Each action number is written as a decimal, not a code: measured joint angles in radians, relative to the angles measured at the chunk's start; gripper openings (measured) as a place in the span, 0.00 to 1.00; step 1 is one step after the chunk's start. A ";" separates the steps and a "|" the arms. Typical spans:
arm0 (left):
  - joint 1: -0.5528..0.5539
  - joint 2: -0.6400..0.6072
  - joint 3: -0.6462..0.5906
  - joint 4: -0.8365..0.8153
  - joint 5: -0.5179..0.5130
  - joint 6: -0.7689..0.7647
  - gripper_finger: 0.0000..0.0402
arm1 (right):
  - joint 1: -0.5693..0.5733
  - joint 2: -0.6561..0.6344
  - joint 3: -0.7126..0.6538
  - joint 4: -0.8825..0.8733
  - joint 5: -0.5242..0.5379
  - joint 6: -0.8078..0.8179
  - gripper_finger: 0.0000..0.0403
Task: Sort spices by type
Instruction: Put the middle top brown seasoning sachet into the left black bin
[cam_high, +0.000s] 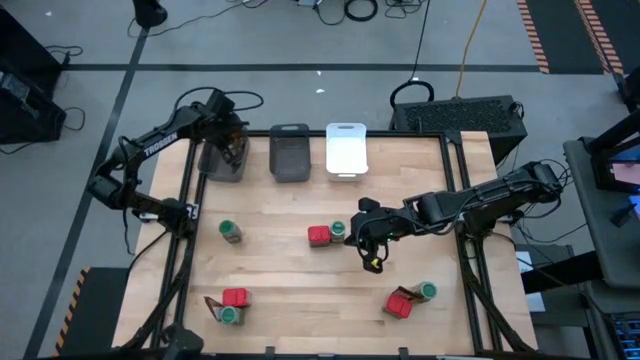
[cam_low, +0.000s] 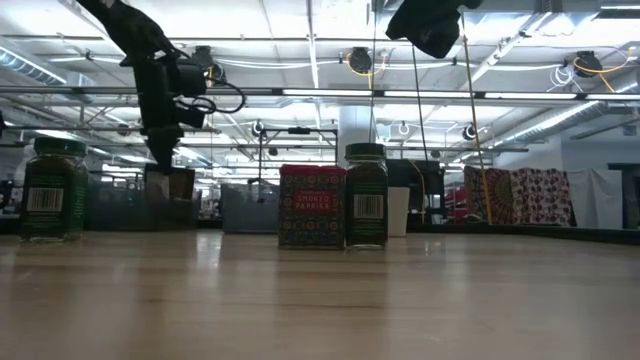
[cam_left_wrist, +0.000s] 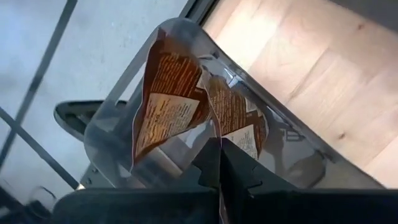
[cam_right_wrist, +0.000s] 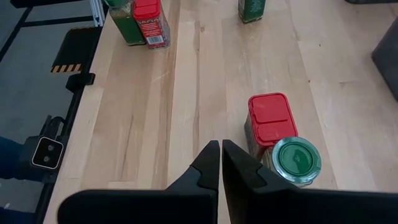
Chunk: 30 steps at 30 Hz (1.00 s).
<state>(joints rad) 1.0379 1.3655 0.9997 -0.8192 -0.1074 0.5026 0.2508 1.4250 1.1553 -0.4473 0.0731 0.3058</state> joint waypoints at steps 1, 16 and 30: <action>-0.001 0.000 0.000 0.002 0.001 0.021 0.01 | 0.000 0.000 0.000 0.000 0.000 0.000 0.00; -0.094 0.000 0.000 0.047 -0.057 0.251 0.00 | -0.002 0.000 0.000 0.000 0.005 -0.003 0.00; -0.098 0.000 0.000 0.044 -0.082 0.308 0.04 | -0.002 0.000 0.000 0.001 0.004 0.000 0.00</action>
<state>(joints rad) 0.9401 1.3655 0.9996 -0.7749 -0.1896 0.8104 0.2485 1.4250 1.1553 -0.4465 0.0774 0.3054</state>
